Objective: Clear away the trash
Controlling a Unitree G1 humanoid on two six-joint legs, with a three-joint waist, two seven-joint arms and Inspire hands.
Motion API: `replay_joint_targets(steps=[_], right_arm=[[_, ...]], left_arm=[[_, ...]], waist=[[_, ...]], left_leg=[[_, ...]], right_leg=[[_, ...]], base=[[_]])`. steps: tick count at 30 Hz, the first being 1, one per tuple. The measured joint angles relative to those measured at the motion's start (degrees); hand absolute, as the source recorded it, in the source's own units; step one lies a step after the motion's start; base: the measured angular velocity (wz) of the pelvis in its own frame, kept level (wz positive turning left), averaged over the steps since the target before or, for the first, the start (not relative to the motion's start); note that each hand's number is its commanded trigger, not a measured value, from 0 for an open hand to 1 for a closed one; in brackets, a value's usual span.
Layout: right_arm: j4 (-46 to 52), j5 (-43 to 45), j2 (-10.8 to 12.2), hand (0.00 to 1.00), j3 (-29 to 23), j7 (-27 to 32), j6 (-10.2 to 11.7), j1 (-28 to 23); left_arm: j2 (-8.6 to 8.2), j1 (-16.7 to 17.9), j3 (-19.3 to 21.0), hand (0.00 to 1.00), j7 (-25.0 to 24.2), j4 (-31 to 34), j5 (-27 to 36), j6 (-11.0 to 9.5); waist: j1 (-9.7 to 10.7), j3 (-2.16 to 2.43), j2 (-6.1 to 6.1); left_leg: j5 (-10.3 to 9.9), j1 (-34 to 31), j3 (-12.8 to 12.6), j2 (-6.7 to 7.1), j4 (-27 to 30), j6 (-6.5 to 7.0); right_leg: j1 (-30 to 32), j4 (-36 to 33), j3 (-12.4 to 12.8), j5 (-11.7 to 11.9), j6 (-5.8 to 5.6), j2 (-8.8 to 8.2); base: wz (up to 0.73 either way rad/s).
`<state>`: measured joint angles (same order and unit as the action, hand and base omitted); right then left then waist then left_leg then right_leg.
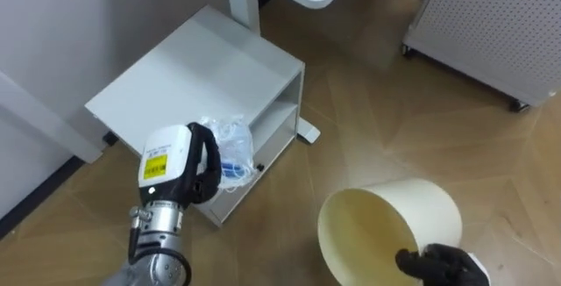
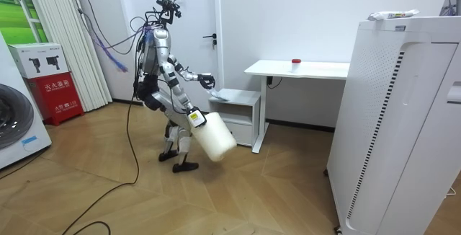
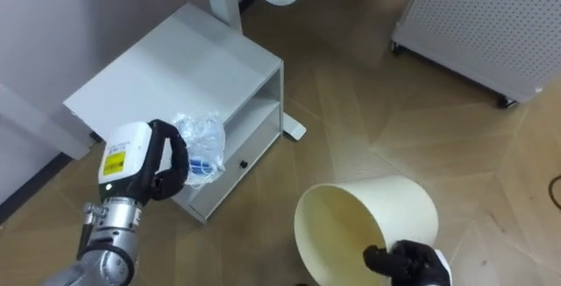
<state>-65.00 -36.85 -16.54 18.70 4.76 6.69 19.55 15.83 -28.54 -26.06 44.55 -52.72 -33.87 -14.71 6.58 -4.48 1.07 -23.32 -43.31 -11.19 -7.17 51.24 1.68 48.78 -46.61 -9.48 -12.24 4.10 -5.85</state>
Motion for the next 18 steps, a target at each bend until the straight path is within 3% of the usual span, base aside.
replay_joint_targets(steps=[6, 14, 18], right_arm=[[0.2, 0.2, -0.2, 1.00, 0.1, 0.0, 0.0, 1.5], [0.8, -0.9, 1.1, 1.00, 0.3, -0.5, 0.0, 1.7], [0.7, -0.9, 1.3, 1.00, 0.2, -0.5, 0.1, 1.6]], left_arm=[[-1.26, 0.6, -2.4, 1.00, -1.7, 1.1, 3.1, -0.3], [-3.31, 6.8, -3.5, 1.00, -7.0, 5.0, 7.1, -0.7], [-3.38, 8.8, -4.6, 1.00, -10.9, 7.1, 10.0, -0.7]], waist=[[-2.0, 0.02, -0.14], [-2.2, 0.24, -0.82], [-2.2, 0.27, -0.81]], left_leg=[[-0.1, 0.2, -0.7, 0.04, -0.1, 0.22], [0.2, 0.6, -0.7, 0.70, -1.5, 0.30], [0.2, 0.5, -0.6, 0.71, -1.8, 0.44]], right_leg=[[0.0, 0.0, 0.1, 0.1, -0.10, -0.15], [-0.4, 1.3, 0.1, 0.4, -0.38, -0.18], [-0.4, 1.9, 0.0, 0.7, -0.68, -0.25]], base=[[-0.03], [0.00], [0.00]])
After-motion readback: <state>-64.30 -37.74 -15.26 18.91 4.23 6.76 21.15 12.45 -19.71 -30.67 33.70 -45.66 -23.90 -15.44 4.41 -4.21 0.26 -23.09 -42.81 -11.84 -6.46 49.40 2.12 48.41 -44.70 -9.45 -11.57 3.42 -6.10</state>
